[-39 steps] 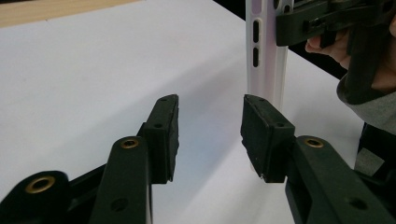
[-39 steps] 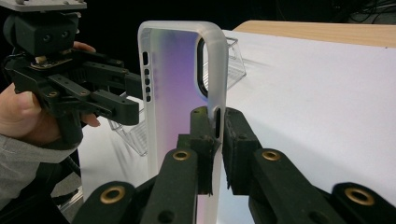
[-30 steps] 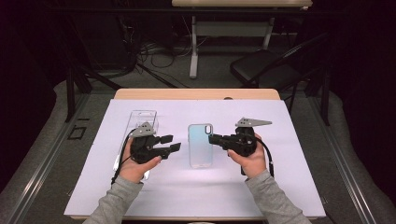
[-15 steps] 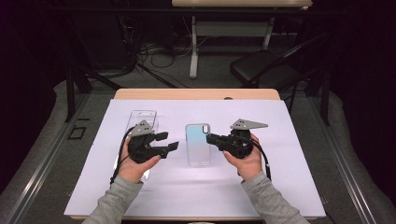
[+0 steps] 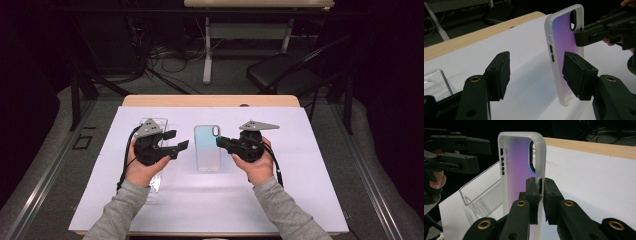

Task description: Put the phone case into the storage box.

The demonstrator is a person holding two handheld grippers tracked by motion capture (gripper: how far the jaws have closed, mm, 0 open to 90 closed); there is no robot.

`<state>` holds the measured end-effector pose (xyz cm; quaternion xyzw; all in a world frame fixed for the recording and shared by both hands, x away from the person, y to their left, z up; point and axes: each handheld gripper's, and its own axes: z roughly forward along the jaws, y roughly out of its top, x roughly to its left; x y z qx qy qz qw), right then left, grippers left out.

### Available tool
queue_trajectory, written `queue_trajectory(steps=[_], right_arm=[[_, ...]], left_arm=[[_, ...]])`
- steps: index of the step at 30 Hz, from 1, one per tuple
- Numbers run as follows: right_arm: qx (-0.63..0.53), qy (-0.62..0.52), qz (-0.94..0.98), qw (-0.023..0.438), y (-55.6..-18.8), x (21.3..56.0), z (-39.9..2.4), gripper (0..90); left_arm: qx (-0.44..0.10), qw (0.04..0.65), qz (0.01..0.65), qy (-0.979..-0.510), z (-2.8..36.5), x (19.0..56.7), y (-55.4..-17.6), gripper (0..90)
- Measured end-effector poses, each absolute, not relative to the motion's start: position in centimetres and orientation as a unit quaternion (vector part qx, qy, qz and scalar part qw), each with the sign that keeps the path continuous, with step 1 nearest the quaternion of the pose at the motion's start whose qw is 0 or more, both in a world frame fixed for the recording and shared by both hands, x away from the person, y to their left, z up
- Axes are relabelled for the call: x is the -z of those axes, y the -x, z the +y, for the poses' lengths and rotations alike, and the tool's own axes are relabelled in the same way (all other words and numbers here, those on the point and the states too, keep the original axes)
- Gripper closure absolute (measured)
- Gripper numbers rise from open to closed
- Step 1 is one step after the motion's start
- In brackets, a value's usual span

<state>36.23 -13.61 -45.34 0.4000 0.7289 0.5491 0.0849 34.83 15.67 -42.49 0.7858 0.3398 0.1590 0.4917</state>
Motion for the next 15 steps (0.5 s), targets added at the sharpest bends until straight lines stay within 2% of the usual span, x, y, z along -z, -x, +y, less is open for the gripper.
queue_trajectory(steps=[15], right_arm=[[-0.536, -0.423, 0.723, 0.103, -37.6, 45.2, -13.0, 83.5]], left_arm=[[-0.197, 0.468, 0.344, -0.790, 13.8, 40.8, -36.1, 41.9]])
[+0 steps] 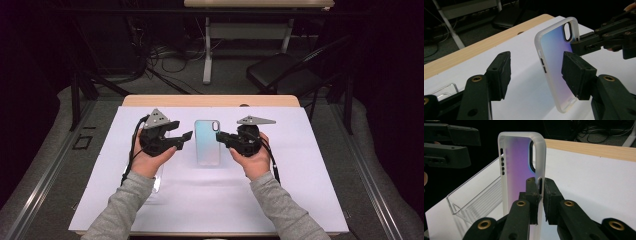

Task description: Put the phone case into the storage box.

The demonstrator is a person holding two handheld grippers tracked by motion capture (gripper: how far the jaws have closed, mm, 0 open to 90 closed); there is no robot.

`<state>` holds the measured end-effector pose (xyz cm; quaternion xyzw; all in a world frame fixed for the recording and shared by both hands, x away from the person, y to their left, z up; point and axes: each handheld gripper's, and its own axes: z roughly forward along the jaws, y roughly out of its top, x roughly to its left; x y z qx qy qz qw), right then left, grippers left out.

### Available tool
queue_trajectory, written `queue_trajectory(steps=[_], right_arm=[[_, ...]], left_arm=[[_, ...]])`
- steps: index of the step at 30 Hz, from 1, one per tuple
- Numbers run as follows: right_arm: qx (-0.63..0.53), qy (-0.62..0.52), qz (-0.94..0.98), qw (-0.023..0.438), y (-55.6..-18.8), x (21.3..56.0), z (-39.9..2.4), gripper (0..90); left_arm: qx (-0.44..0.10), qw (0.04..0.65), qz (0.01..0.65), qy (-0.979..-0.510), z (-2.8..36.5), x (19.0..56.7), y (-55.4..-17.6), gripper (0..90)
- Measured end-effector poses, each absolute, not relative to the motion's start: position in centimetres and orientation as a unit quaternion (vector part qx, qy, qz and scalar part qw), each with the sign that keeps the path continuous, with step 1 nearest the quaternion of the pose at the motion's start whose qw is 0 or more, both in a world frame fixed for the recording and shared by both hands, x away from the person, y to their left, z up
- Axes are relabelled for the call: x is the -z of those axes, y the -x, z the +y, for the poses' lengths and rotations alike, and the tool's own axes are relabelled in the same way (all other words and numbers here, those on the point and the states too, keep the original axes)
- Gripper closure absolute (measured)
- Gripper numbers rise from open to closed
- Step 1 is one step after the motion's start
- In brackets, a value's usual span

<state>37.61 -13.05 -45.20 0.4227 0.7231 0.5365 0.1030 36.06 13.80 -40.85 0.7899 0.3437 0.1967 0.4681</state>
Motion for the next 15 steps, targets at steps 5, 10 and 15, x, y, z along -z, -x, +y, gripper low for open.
queue_trajectory(steps=[5, 10, 15], right_arm=[[-0.530, -0.425, 0.725, 0.116, -37.6, 45.3, -12.8, 83.5], [-0.527, -0.429, 0.723, 0.125, -37.6, 45.5, -12.5, 83.5], [-0.525, -0.436, 0.719, 0.131, -37.9, 45.8, -12.3, 83.5]], left_arm=[[-0.211, 0.459, 0.343, -0.792, 13.2, 40.8, -36.4, 42.0], [-0.216, 0.457, 0.341, -0.793, 12.8, 40.9, -36.7, 42.8], [-0.228, 0.451, 0.341, -0.793, 12.6, 41.2, -37.2, 43.1]])
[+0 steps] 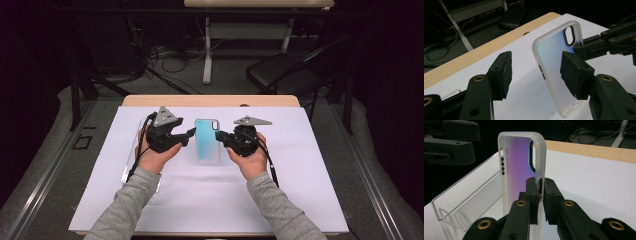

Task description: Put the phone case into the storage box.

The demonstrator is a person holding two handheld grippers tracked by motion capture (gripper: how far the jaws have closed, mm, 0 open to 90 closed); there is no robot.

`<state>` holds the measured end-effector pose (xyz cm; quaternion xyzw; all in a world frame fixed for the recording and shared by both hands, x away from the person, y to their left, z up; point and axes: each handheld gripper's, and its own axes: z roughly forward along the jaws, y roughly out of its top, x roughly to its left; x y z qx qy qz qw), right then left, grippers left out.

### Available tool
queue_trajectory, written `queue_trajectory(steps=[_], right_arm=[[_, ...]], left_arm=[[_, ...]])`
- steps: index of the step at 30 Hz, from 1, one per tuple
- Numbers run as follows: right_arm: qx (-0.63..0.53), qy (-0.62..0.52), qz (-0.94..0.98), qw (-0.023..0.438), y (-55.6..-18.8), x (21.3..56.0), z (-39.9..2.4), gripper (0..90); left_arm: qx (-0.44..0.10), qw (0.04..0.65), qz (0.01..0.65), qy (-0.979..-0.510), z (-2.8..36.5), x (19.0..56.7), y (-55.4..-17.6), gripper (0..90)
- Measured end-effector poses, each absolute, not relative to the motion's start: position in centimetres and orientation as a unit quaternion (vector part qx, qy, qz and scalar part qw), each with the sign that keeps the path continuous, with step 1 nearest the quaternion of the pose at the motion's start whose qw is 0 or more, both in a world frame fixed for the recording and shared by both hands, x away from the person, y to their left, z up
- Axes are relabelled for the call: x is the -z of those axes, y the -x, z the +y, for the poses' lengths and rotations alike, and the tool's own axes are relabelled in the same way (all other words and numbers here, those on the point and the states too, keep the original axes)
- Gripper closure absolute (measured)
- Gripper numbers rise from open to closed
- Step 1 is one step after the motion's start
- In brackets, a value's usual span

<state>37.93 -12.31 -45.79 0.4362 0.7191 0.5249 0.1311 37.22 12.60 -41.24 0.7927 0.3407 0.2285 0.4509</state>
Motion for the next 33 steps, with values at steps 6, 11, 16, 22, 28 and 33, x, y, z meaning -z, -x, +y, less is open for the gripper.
queue_trajectory(steps=[6, 11, 16, 22, 28, 33], right_arm=[[-0.517, -0.446, 0.717, 0.139, -38.6, 46.3, -12.0, 83.5], [-0.513, -0.458, 0.713, 0.139, -39.3, 46.7, -11.8, 83.5], [-0.511, -0.459, 0.712, 0.146, -39.6, 46.8, -11.3, 83.6], [-0.510, -0.457, 0.712, 0.155, -39.6, 46.6, -10.8, 83.5], [-0.510, -0.454, 0.713, 0.157, -39.5, 46.4, -10.5, 83.5], [-0.510, -0.452, 0.715, 0.158, -39.4, 46.3, -10.4, 83.5]], left_arm=[[-0.239, 0.438, 0.346, -0.794, 12.6, 41.8, -38.2, 43.3], [-0.239, 0.439, 0.351, -0.791, 12.4, 42.2, -38.9, 43.3], [-0.243, 0.441, 0.349, -0.791, 12.3, 42.4, -39.2, 43.8], [-0.256, 0.443, 0.342, -0.789, 12.1, 42.3, -39.3, 44.4], [-0.262, 0.437, 0.340, -0.790, 12.0, 42.2, -39.3, 45.4], [-0.265, 0.437, 0.337, -0.791, 11.7, 42.3, -39.3, 49.2]])
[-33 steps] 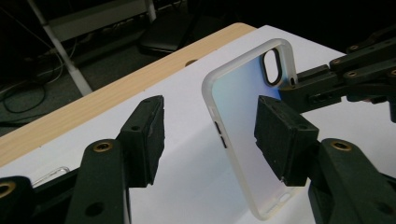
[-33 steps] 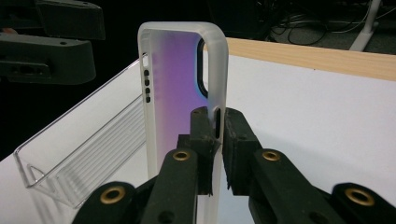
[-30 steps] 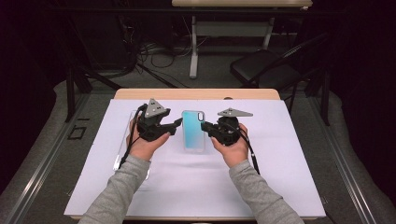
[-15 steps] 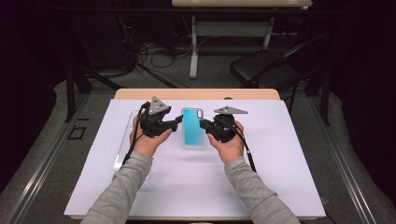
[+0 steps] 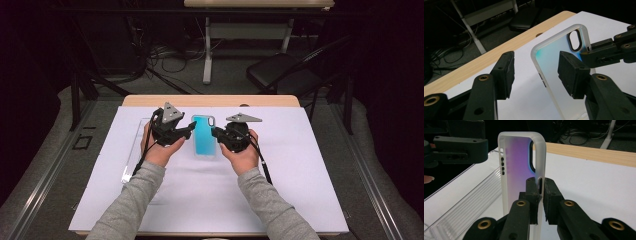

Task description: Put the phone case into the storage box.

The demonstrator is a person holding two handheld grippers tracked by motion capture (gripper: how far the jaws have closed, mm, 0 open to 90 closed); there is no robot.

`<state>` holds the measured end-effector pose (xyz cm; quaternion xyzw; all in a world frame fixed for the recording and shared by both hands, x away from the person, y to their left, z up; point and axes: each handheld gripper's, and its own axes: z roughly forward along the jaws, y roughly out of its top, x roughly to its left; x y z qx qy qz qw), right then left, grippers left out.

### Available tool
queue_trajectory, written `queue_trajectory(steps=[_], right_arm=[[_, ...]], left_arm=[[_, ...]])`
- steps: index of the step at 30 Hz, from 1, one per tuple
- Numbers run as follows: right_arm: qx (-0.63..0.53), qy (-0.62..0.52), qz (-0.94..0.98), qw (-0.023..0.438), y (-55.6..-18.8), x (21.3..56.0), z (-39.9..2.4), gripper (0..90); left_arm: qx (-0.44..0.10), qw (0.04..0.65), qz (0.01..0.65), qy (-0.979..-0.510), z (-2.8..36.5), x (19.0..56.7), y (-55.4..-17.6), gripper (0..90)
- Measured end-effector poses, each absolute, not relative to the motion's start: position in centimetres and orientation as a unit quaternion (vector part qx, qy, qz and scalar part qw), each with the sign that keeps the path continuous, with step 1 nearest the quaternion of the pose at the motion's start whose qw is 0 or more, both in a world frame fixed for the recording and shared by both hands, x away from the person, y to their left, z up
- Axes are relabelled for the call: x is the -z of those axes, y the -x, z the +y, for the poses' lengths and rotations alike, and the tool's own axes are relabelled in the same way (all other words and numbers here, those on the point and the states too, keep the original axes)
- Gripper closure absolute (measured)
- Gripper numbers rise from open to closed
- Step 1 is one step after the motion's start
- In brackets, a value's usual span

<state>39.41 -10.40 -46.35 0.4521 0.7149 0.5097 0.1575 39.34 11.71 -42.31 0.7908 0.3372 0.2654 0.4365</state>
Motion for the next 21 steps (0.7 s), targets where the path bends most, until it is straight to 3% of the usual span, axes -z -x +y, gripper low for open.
queue_trajectory(steps=[21], right_arm=[[-0.522, -0.415, 0.728, 0.158, -38.6, 45.9, -10.2, 83.5]], left_arm=[[-0.226, 0.456, 0.322, -0.798, 12.7, 42.0, -39.6, 59.0]])
